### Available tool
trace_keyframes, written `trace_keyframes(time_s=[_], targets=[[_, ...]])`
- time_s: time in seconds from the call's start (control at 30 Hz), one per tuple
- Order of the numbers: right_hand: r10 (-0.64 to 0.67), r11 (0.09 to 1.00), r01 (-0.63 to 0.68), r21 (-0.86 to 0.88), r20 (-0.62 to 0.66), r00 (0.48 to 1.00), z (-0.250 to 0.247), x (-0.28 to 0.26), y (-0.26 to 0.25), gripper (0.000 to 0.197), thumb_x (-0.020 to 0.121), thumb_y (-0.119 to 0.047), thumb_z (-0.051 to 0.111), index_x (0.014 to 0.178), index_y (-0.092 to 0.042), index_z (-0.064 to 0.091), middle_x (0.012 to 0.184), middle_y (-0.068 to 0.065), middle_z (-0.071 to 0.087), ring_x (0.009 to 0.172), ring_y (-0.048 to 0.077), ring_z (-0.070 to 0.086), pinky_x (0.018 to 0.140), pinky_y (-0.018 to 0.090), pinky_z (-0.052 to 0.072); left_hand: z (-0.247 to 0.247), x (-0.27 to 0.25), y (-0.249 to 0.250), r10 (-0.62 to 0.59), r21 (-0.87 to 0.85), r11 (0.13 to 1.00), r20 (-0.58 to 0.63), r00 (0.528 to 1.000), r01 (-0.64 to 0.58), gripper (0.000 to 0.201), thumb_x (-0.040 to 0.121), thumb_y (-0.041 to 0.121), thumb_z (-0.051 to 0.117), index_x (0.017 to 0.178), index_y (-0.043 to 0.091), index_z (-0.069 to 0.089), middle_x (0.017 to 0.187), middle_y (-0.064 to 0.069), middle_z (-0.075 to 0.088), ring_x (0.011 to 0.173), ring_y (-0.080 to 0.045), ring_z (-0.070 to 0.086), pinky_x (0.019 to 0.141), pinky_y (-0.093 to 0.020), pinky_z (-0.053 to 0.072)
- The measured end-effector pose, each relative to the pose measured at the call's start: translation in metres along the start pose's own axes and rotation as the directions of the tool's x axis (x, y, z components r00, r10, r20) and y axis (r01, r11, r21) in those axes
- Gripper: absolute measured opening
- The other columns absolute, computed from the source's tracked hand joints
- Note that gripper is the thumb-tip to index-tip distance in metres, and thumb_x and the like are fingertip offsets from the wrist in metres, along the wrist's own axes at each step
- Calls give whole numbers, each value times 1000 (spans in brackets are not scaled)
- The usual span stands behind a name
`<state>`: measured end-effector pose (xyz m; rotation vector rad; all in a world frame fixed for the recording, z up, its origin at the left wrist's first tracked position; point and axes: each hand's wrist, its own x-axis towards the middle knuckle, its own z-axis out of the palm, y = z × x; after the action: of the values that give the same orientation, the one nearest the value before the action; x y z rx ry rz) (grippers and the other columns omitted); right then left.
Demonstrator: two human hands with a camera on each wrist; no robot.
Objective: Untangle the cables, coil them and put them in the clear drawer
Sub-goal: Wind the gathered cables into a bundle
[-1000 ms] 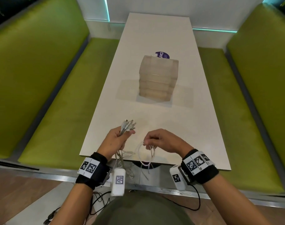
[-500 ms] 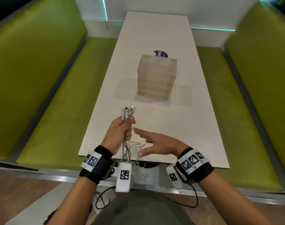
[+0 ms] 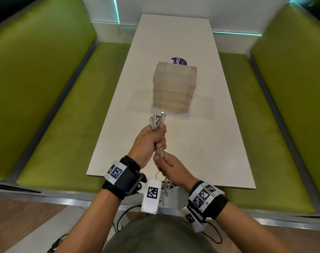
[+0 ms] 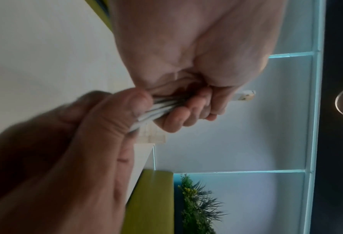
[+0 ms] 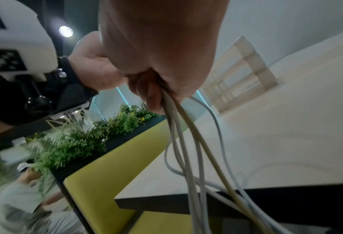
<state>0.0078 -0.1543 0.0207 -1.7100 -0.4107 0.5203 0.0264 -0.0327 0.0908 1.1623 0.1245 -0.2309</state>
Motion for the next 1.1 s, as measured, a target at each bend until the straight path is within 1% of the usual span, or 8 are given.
trace_keyframes(time_s=[0.17, 0.33, 0.53, 0.7, 0.83, 0.93, 1.0, 1.1], targets=[[9, 1000, -9, 1, 107, 994, -9, 0, 0, 54, 95, -45, 39, 87, 6, 55, 77, -4, 67, 73, 8, 59, 74, 22, 45, 6, 8, 9, -17, -152, 988, 6, 1000, 18, 29, 99, 18, 40, 71, 15, 46, 50, 9, 26, 42, -5, 19, 45, -22, 12], [83, 980, -70, -184, 68, 994, -15, 1, 12, 31, 98, -41, 45, 78, -21, 58, 72, -13, 60, 69, -1, 54, 72, 24, 43, 5, 16, 30, 56, -139, 989, 21, 998, -52, 27, 99, 22, 41, 73, 15, 44, 49, 10, 25, 41, -5, 18, 43, -22, 12], [174, 969, -176, 172, 25, 984, 8, -7, 25, 58, 87, -60, 54, 68, -6, 40, 60, 10, 31, 51, 19, 29, 48, 26, 32, 15, 13, 32, 75, -45, 996, 91, 993, -71, 27, 99, 25, 42, 73, 14, 45, 51, 9, 24, 43, -6, 17, 43, -22, 14], [185, 981, -193, 28, 183, 966, 4, -3, 32, 46, 90, -59, 47, 68, -19, 54, 64, -6, 50, 65, 13, 46, 71, 33, 38, 21, 8, 23, 13, 34, 999, 97, 995, -17, 28, 98, 20, 43, 72, 12, 48, 50, 9, 25, 43, -7, 18, 43, -22, 14], [247, 969, -229, -94, 294, 924, -4, -8, 36, 39, 93, -49, 46, 77, -15, 54, 67, 3, 56, 59, 14, 53, 65, 23, 45, 18, 8, 18, -11, 60, 998, 72, 997, 7, 28, 99, 21, 43, 72, 12, 47, 50, 10, 25, 42, -6, 18, 43, -21, 14], [307, 927, -190, -323, 361, 881, -16, -9, 37, 30, 93, -38, 55, 113, -17, 54, 102, -1, 61, 88, 11, 59, 89, 34, 49, 13, 8, 13, -24, 70, 997, 51, 998, 20, 28, 99, 23, 43, 73, 13, 47, 51, 9, 24, 44, -7, 17, 44, -21, 14], [333, 898, -179, -403, 355, 873, -37, -7, 31, 80, 81, -51, 67, 145, -28, 26, 145, -3, 37, 130, 13, 40, 111, 36, 33, 6, 9, 9, -19, 114, 993, 37, 999, 15, 25, 99, 23, 44, 76, 13, 48, 53, 9, 24, 46, -8, 17, 44, -20, 16], [189, 968, -158, -193, 154, 970, -63, 2, 1, 108, 65, -72, 65, 150, -31, 13, 157, -5, 21, 142, 11, 23, 115, 34, 27, -3, 8, 4, -22, 129, 992, 50, 999, 16, 8, 88, 13, 52, 95, 12, 47, 60, 5, 28, 48, -9, 21, 45, -20, 21]])
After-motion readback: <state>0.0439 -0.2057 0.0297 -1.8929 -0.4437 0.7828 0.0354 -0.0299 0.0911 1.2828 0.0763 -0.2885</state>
